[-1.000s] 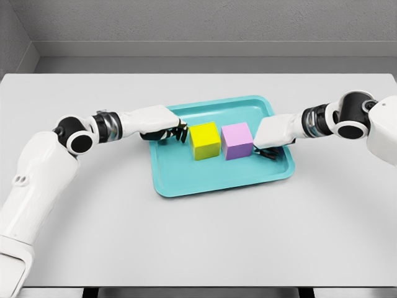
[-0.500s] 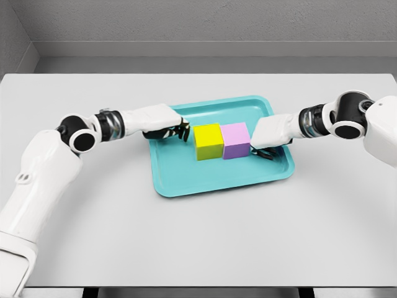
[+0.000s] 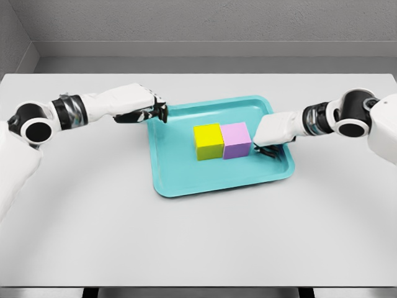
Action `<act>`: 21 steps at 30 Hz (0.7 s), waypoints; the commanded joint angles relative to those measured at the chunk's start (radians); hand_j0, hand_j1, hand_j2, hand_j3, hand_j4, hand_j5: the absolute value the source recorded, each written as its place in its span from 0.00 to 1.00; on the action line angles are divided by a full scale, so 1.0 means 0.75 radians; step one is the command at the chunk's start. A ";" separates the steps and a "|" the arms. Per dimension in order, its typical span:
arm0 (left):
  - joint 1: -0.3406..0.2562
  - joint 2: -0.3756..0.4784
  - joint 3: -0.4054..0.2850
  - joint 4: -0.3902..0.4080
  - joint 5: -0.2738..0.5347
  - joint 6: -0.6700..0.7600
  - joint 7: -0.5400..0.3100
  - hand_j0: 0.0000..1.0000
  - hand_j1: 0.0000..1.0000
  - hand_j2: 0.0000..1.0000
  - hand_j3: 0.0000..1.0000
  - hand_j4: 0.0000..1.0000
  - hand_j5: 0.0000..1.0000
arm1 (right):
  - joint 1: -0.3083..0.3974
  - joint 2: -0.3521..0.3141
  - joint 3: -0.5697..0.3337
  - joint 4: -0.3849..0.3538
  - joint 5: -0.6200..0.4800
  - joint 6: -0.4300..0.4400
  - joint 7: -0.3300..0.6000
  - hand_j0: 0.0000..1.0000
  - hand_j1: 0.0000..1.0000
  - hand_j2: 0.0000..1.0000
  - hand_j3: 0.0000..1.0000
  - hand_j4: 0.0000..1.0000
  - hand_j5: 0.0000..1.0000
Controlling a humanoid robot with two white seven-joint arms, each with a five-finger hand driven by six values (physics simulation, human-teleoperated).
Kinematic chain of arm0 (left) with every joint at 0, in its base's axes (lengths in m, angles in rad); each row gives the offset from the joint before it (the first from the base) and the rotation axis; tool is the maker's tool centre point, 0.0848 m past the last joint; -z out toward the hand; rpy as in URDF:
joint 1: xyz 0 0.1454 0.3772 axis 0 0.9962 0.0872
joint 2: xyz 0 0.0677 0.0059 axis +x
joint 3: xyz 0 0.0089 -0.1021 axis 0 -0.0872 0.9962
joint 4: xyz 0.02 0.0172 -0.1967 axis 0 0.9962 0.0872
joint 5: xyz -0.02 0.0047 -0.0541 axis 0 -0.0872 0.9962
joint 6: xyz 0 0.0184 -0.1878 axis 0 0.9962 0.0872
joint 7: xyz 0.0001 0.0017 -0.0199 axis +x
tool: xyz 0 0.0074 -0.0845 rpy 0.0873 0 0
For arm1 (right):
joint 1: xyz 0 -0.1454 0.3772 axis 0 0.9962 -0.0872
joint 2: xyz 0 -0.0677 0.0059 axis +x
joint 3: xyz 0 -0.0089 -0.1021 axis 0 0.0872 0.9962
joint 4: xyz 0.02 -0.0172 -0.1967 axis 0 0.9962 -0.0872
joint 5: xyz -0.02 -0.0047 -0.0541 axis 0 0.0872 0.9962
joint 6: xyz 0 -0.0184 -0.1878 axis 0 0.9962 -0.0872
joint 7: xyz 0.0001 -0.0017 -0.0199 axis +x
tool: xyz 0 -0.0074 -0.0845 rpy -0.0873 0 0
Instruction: Push two cubes
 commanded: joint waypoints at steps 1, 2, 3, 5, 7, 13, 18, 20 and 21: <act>0.000 0.192 -0.001 -0.146 0.191 0.004 0.001 0.49 0.49 0.49 0.49 0.49 0.49 | 0.002 -0.009 -0.029 0.002 -0.003 0.002 0.000 0.13 0.13 0.13 0.13 0.13 0.13; 0.020 0.208 -0.001 -0.173 0.205 0.004 0.001 0.50 0.50 0.50 0.50 0.50 0.50 | 0.002 -0.034 -0.074 0.002 -0.003 0.002 0.000 0.13 0.13 0.13 0.13 0.13 0.13; 0.029 0.210 -0.001 -0.187 0.222 0.004 0.001 0.53 0.53 0.53 0.53 0.53 0.53 | 0.002 -0.054 -0.109 0.002 -0.005 0.002 0.000 0.13 0.13 0.13 0.13 0.13 0.13; 0.121 0.208 0.001 -0.222 0.218 0.004 0.001 1.00 1.00 1.00 1.00 1.00 1.00 | 0.010 -0.136 -0.217 0.004 -0.005 0.002 0.000 0.14 0.14 0.14 0.14 0.14 0.14; 0.207 0.194 0.013 -0.277 0.220 0.004 0.001 1.00 1.00 1.00 1.00 1.00 1.00 | 0.014 -0.199 -0.250 0.002 -0.005 0.002 0.000 0.14 0.14 0.14 0.14 0.14 0.14; 0.225 0.206 0.038 -0.275 0.218 0.004 0.001 1.00 1.00 1.00 1.00 1.00 1.00 | 0.055 -0.300 -0.350 0.006 -0.005 0.002 0.000 0.27 0.27 0.27 0.27 0.27 0.27; 0.241 0.206 0.026 -0.310 0.218 0.004 0.001 1.00 1.00 1.00 1.00 1.00 1.00 | 0.059 -0.332 -0.385 0.024 -0.007 0.002 0.000 1.00 1.00 1.00 1.00 1.00 1.00; 0.245 0.208 0.032 -0.314 0.218 0.004 0.001 1.00 1.00 1.00 1.00 1.00 1.00 | 0.059 -0.330 -0.402 0.024 -0.009 0.002 0.000 1.00 1.00 1.00 1.00 1.00 1.00; 0.245 0.208 0.032 -0.314 0.218 0.004 0.001 1.00 1.00 1.00 1.00 1.00 1.00 | 0.061 -0.330 -0.400 0.024 -0.009 0.002 0.000 1.00 1.00 1.00 1.00 1.00 1.00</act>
